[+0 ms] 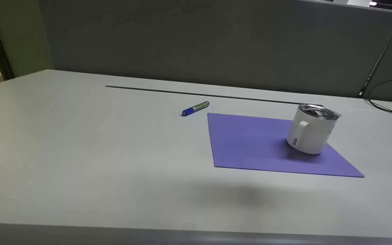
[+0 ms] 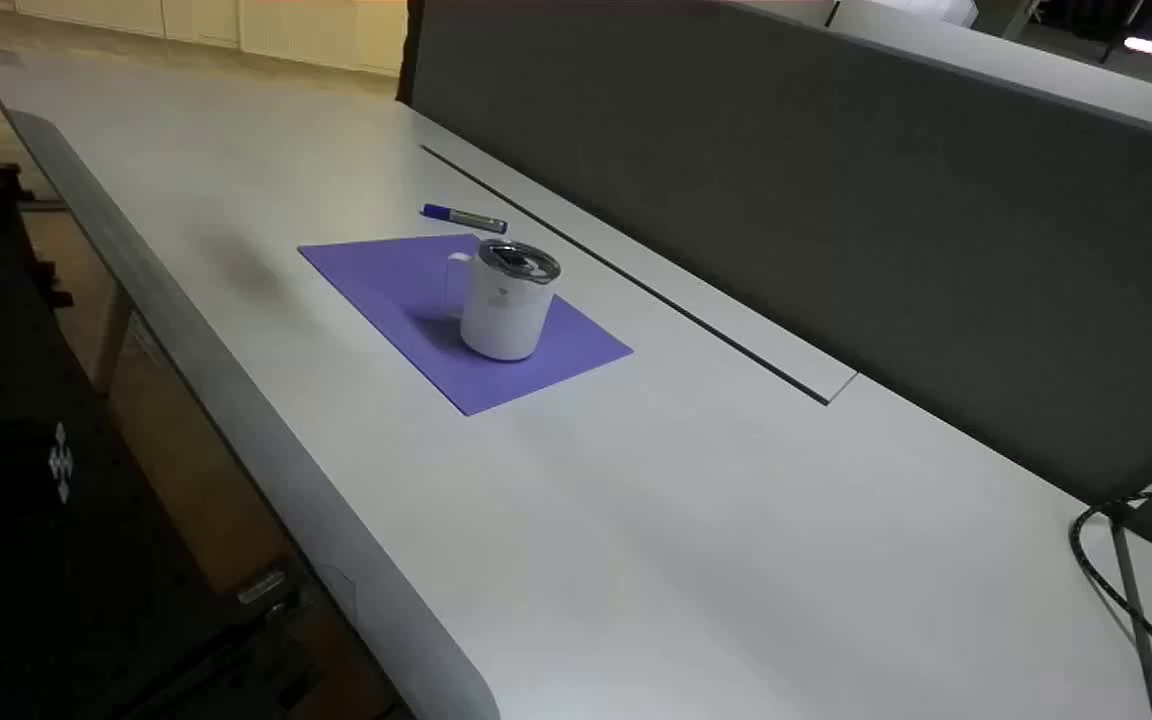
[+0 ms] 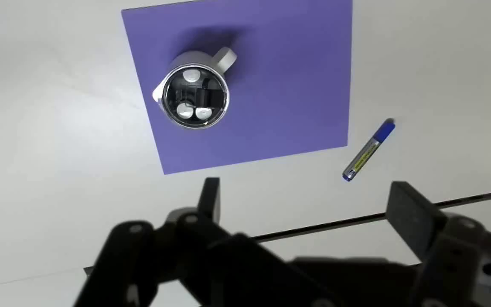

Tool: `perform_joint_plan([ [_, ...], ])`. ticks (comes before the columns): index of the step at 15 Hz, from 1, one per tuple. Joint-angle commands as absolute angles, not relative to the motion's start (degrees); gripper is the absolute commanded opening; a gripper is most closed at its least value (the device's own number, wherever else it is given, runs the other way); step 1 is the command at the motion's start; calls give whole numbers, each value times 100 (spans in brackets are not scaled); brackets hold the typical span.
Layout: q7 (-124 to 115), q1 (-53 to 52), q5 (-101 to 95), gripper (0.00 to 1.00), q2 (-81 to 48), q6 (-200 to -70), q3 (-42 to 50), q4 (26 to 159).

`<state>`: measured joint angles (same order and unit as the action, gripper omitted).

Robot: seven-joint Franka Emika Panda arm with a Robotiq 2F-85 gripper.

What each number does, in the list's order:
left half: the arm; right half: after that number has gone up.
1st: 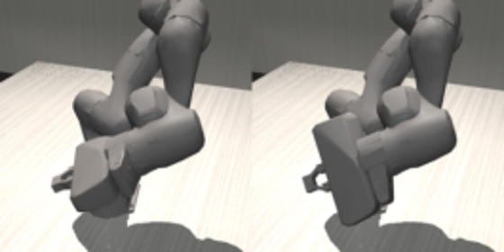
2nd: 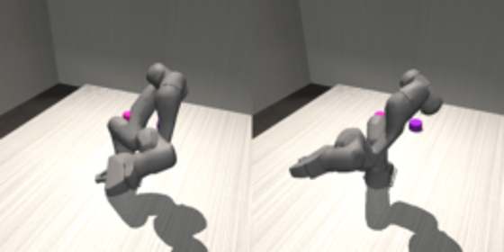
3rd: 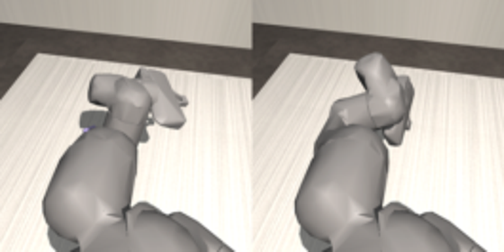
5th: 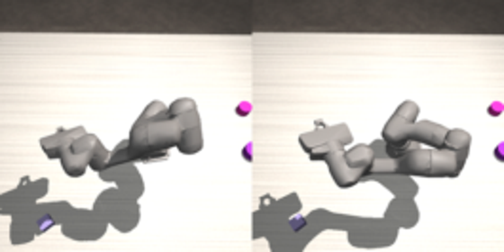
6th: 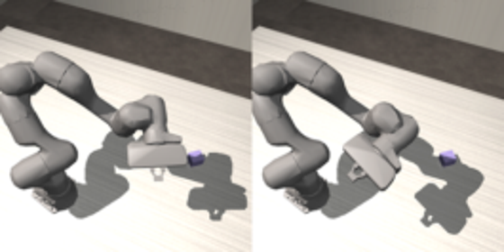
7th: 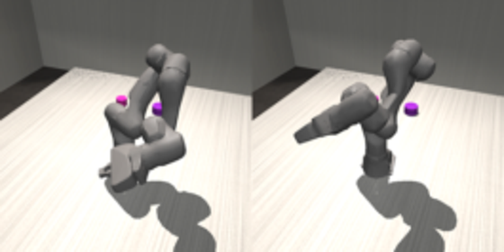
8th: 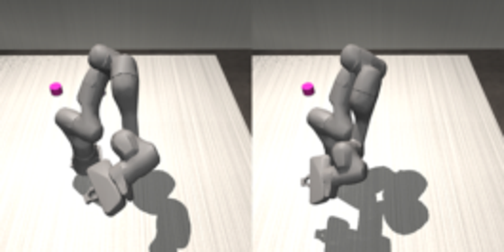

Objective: Open the lid of the flask

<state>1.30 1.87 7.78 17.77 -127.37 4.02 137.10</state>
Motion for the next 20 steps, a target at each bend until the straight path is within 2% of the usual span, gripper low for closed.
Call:
perform_joint_plan([
  [1,132,198,779,100,1772,-12733,394,13701],
  [10,132,199,779,100,1775,-12737,394,13701],
  [13,85,197,872,100,1260,-13257,403,13695],
  [14,71,189,920,75,1057,-13516,401,13745],
  [15,75,178,976,74,880,-13749,400,13788],
  [20,159,166,1332,38,31,-14654,333,14035],
])
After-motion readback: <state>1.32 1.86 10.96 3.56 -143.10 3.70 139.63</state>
